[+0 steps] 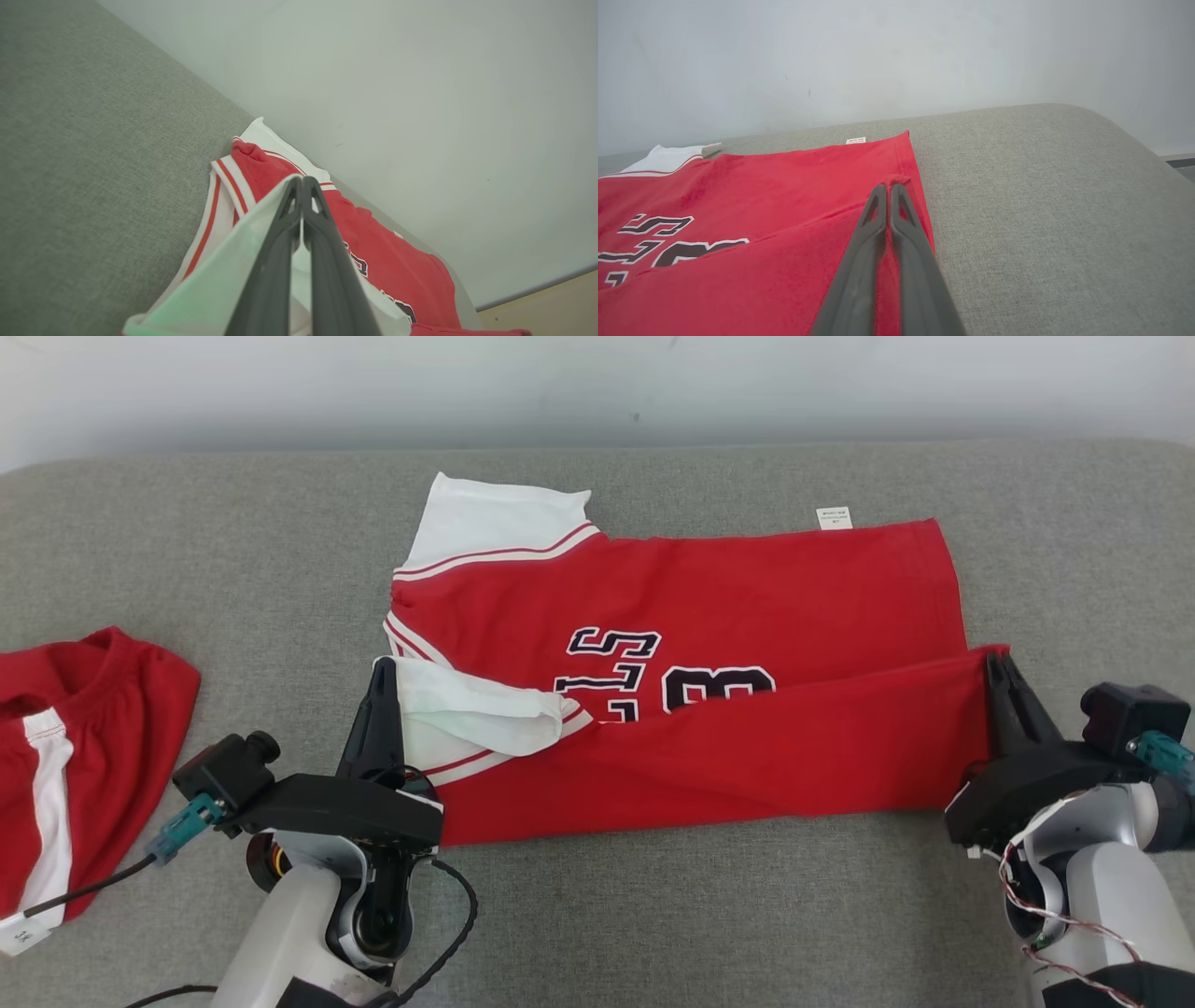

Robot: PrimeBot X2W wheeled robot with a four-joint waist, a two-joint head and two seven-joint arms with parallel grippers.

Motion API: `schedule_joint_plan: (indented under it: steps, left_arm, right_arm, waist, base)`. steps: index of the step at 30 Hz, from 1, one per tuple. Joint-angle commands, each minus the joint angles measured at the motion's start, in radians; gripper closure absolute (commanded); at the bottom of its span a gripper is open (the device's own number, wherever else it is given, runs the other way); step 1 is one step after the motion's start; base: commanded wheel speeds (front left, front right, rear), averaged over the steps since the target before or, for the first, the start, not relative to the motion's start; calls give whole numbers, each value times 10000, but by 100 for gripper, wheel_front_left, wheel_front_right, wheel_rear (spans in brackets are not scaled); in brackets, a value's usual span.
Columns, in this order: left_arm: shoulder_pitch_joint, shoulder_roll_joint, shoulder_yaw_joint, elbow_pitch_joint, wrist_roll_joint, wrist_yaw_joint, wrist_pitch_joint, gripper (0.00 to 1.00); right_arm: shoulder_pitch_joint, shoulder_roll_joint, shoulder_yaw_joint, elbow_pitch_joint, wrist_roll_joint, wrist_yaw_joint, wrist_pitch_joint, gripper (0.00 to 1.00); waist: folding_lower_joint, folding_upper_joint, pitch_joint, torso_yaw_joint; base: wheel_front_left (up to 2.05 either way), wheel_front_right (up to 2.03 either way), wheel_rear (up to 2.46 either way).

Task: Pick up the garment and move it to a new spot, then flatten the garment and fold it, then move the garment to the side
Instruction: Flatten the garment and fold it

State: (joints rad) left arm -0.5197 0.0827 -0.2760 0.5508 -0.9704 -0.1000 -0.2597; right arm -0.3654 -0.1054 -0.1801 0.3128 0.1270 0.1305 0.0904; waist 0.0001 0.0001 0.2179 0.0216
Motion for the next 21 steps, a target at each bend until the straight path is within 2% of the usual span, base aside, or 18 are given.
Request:
schedule_joint_plan:
  steps: [1,11,21]
  left_arm:
    - [-133,3,43,71,109,-42,-62,100]
    - [-428,-137,475,63,454,-132,-55,100]
    - [-1132,-253,120,587,1025,-200,-56,100]
  right_arm:
    - [-168,-86,72,32,-55,8,-210,100]
    - [-719,-230,87,845,-442,8,-569,100]
    - [-895,-44,-453,1615,-1149,8,-482,100]
  waist:
    - [-1,-1,63,-35]
    - [-1,-1,356,47]
    - [-1,-1,489,-32]
  base:
    - [0,0,0]
    - [0,0,0]
    - [0,0,0]
